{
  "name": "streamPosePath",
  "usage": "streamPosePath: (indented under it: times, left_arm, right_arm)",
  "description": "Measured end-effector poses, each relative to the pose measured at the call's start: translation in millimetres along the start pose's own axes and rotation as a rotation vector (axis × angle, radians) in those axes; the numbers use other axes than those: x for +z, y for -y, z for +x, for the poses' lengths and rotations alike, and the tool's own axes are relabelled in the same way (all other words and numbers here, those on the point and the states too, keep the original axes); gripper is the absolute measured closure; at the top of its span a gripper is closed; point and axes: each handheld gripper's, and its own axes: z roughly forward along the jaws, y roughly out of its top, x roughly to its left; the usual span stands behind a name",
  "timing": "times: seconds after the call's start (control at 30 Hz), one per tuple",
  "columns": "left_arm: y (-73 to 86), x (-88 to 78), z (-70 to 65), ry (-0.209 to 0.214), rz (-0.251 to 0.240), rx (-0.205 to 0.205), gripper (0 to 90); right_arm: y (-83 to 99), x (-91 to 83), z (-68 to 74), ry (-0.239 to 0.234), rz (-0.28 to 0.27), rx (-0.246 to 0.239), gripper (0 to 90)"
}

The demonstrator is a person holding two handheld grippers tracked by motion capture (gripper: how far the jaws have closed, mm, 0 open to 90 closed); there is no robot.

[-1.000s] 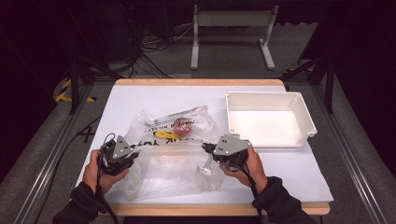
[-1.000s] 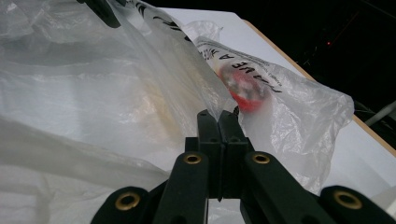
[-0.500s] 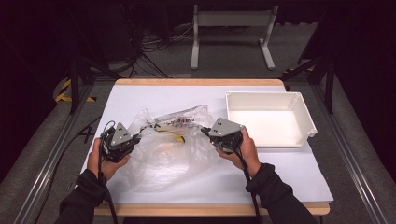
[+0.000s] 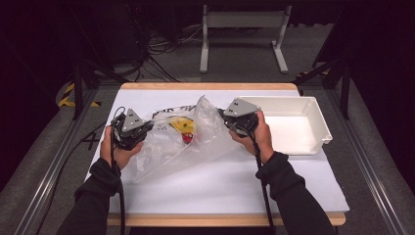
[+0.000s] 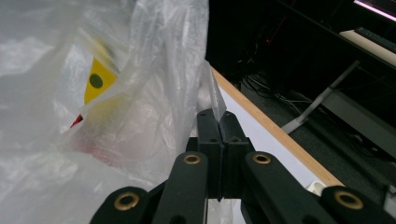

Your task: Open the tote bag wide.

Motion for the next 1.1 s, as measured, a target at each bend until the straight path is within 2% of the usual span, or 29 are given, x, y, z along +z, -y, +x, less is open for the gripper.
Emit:
streamPosePath:
  times: [0.17, 0.2, 0.23, 0.27, 0.33, 0.43, 0.53, 0.8, 0.9, 1.0, 1.03, 1.07, 1.1]
  left_arm:
    - [-3.0, 2.7, -4.8, 0.018, 0.005, 0.015, 89.5]
    - [-3.0, 2.7, -4.8, 0.018, 0.005, 0.015, 89.6]
    - [-3.0, 3.3, -6.5, 0.022, 0.006, 0.018, 89.6]
    - [-2.8, 3.7, -7.5, 0.029, 0.007, 0.019, 89.6]
    - [-2.7, 3.9, -9.1, 0.031, 0.008, 0.023, 89.6]
    - [-3.4, 3.8, -10.0, 0.032, 0.021, 0.034, 89.7]
    - [-4.1, 4.8, -10.0, 0.029, 0.023, 0.034, 89.8]
    - [-7.7, 6.4, -13.6, 0.019, 0.039, 0.057, 89.8]
    - [-8.3, 6.9, -14.1, 0.022, 0.047, 0.056, 89.8]
    - [-9.0, 7.2, -14.6, 0.015, 0.054, 0.058, 89.8]
    - [-9.0, 7.2, -14.6, 0.015, 0.054, 0.058, 89.8]
    - [-9.9, 8.1, -14.1, 0.008, 0.058, 0.056, 89.8]
    - [-10.3, 8.5, -14.0, 0.004, 0.057, 0.051, 89.8]
  right_arm:
    - [-1.8, -1.7, -5.3, -0.024, -0.005, 0.026, 78.4]
    - [-1.8, -1.7, -5.3, -0.024, -0.005, 0.026, 78.4]
    - [-1.3, -2.0, -5.5, -0.028, 0.001, 0.031, 73.7]
    - [-0.4, -3.0, -6.5, -0.046, 0.010, 0.047, 64.9]
    - [-0.1, -3.7, -7.1, -0.055, 0.011, 0.051, 63.5]
    - [0.5, -9.3, -10.1, -0.089, 0.007, 0.084, 54.4]
    - [-2.0, -15.4, -11.3, -0.096, -0.003, 0.093, 51.6]
    - [-22.7, -35.4, -6.6, -0.127, -0.075, 0.080, 56.9]
    - [-34.0, -43.1, -1.7, -0.171, -0.102, 0.065, 61.8]
    - [-42.0, -45.8, 10.4, -0.255, -0.089, 0.023, 66.5]
    - [-42.0, -45.8, 10.4, -0.255, -0.089, 0.023, 66.5]
    - [-42.3, -43.9, 18.3, -0.322, -0.070, 0.001, 69.8]
    - [-41.8, -41.6, 22.9, -0.342, -0.051, -0.016, 70.4]
